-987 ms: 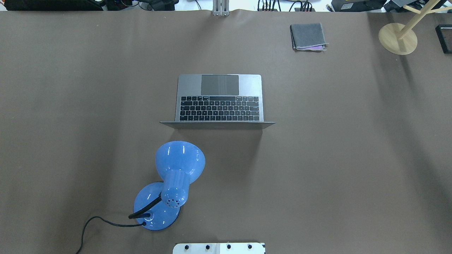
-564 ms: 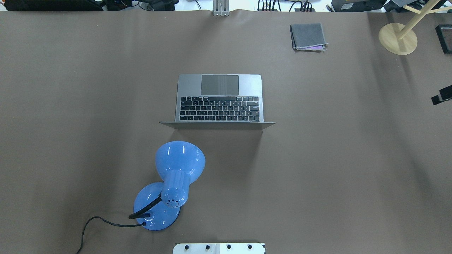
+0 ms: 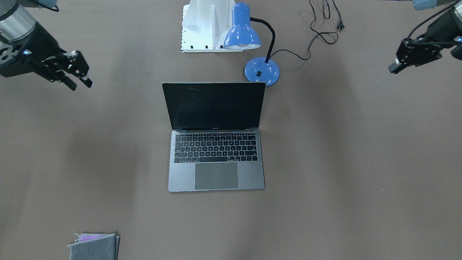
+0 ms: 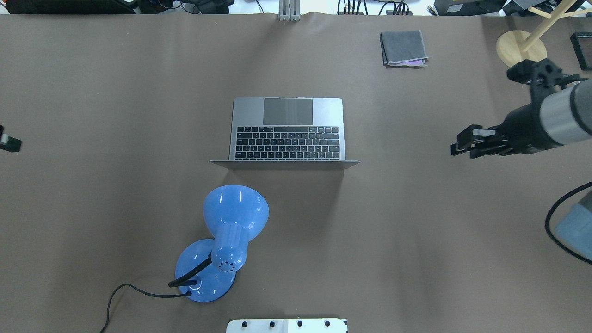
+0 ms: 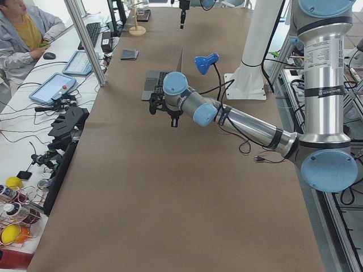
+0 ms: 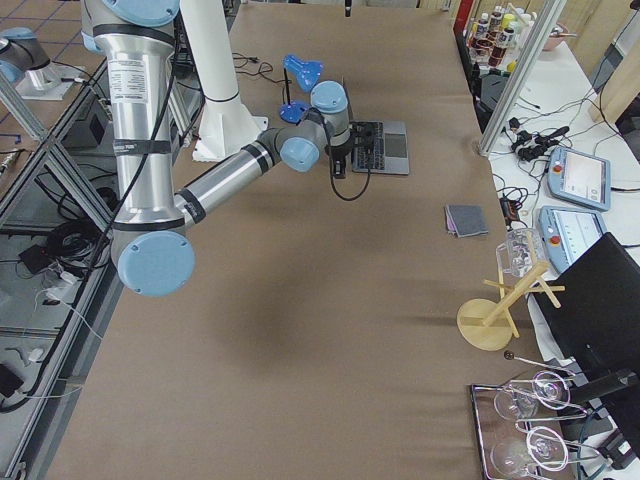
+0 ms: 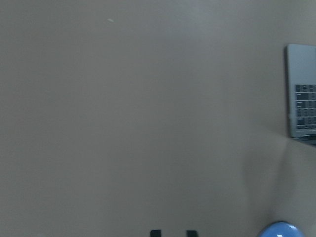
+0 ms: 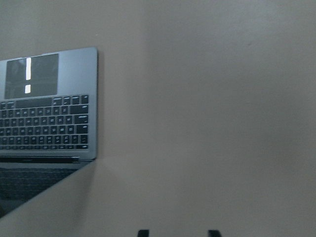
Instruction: Close laptop
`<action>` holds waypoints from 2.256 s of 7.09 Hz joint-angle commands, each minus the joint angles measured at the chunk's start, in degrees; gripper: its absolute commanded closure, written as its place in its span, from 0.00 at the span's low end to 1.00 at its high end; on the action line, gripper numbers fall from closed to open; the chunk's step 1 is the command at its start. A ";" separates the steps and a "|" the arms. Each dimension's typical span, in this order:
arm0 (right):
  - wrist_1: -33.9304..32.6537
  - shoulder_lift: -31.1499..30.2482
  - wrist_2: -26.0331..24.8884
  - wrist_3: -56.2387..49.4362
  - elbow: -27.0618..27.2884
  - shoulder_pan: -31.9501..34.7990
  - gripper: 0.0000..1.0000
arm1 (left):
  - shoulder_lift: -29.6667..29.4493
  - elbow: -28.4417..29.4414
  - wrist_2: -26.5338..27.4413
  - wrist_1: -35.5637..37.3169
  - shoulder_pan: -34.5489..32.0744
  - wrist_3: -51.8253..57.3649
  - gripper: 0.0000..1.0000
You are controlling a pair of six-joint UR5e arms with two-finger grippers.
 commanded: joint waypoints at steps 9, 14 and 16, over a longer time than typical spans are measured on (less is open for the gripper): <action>-10.58 21.45 -16.35 13.08 -6.25 -16.31 1.00 | -23.55 4.46 17.56 0.61 26.26 -25.35 1.00; -10.85 24.80 -15.83 11.24 -11.00 -12.27 1.00 | -30.59 10.89 20.82 0.43 26.44 -24.91 1.00; -10.59 25.93 -15.65 8.44 -14.06 -9.99 1.00 | -33.74 14.04 25.36 0.00 26.35 -23.59 1.00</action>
